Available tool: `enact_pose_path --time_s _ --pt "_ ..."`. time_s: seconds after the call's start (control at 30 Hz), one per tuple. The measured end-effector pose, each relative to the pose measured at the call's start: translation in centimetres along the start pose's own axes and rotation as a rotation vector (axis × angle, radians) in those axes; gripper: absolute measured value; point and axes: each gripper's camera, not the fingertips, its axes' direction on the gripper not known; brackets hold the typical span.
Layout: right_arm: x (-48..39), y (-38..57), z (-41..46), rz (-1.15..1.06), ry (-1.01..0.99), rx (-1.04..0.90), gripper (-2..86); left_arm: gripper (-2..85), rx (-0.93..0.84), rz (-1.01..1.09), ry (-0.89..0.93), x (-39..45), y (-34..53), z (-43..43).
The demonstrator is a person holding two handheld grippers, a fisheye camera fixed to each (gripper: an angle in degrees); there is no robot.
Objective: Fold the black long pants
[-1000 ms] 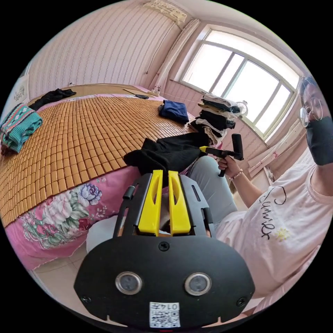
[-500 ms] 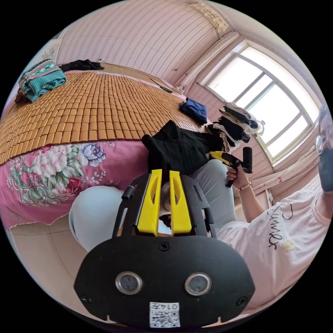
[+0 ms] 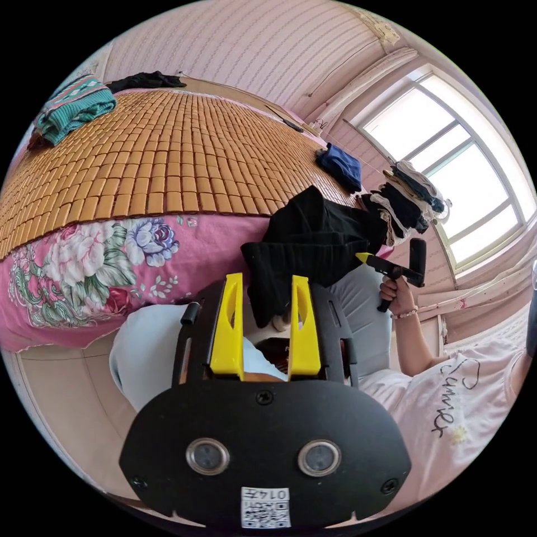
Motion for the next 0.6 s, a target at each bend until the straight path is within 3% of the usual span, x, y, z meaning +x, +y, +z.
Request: enact_pose_path --time_s 0.13,0.27,0.43,0.53,0.6 --pt "-0.7 0.1 -0.2 -0.015 -0.042 0.017 1.2 5.4 -0.100 0.028 0.025 0.6 -0.9 0.8" --pt "-1.5 0.2 -0.6 -0.012 -0.030 0.052 1.1 -0.1 0.023 0.188 0.131 4.2 0.3 -2.2" --pt "-4.9 2.9 -8.0 -0.007 0.207 0.527 0.9 -0.7 0.245 0.326 0.269 9.9 1.6 -6.1" --pt "-6.1 -1.5 -13.3 -0.014 0.285 0.608 0.8 -0.8 0.355 0.412 0.407 13.7 -0.4 -6.4" --pt "-9.9 -7.4 -17.5 -0.136 0.356 0.644 0.8 -0.9 0.436 0.447 0.490 16.4 -3.3 -8.8"
